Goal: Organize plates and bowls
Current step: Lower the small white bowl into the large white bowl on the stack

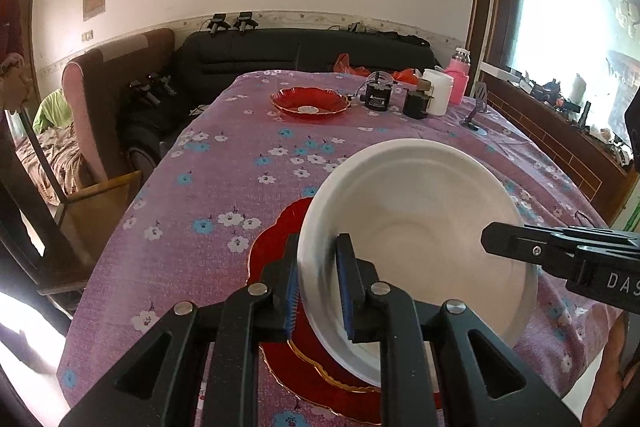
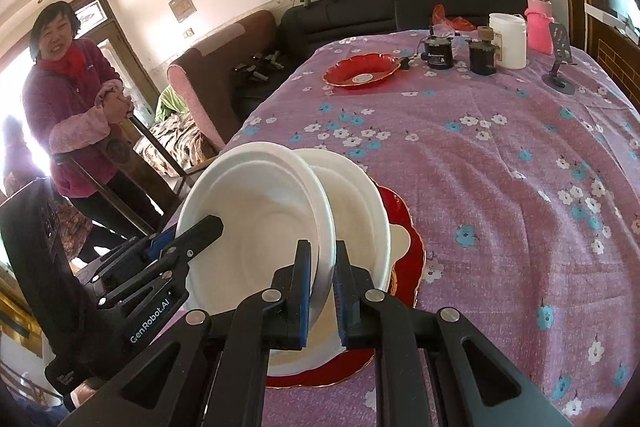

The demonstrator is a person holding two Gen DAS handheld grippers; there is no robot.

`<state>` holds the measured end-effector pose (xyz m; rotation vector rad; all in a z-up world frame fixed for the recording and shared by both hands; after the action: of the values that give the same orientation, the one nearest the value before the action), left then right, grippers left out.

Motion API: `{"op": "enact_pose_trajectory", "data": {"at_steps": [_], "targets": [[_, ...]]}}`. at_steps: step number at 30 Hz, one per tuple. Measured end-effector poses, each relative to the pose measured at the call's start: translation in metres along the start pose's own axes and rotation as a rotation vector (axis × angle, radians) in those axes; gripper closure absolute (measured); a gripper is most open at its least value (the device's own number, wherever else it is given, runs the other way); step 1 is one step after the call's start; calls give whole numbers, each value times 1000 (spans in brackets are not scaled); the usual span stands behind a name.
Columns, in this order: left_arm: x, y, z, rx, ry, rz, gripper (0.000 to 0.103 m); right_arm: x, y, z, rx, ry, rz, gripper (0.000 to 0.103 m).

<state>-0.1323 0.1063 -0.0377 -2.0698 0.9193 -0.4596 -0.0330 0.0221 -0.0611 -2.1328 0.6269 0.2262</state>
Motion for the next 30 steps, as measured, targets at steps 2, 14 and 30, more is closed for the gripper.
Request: {"op": "enact_pose_trajectory", "data": {"at_steps": [2, 14, 30], "targets": [[0, 0, 0, 2, -4, 6, 87, 1, 0, 0, -1, 0, 1, 90], [-2, -1, 0, 10, -24, 11, 86, 8, -4, -6, 22, 7, 7, 87], [-21, -15, -15, 12, 63, -106, 59, 23, -15, -38, 114, -2, 61, 79]]}}
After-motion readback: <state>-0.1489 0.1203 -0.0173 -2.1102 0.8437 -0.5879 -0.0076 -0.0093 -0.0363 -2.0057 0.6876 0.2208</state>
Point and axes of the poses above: each gripper's, at about its wrist camera, not at the fingertips, and z roughly the way its jaws point, x to its right, y to its underside, the point moved 10 cm from there along z, roughly the way its jaws point, and after that the axes turned 7 degrees about -y, right-handed, at the moved point
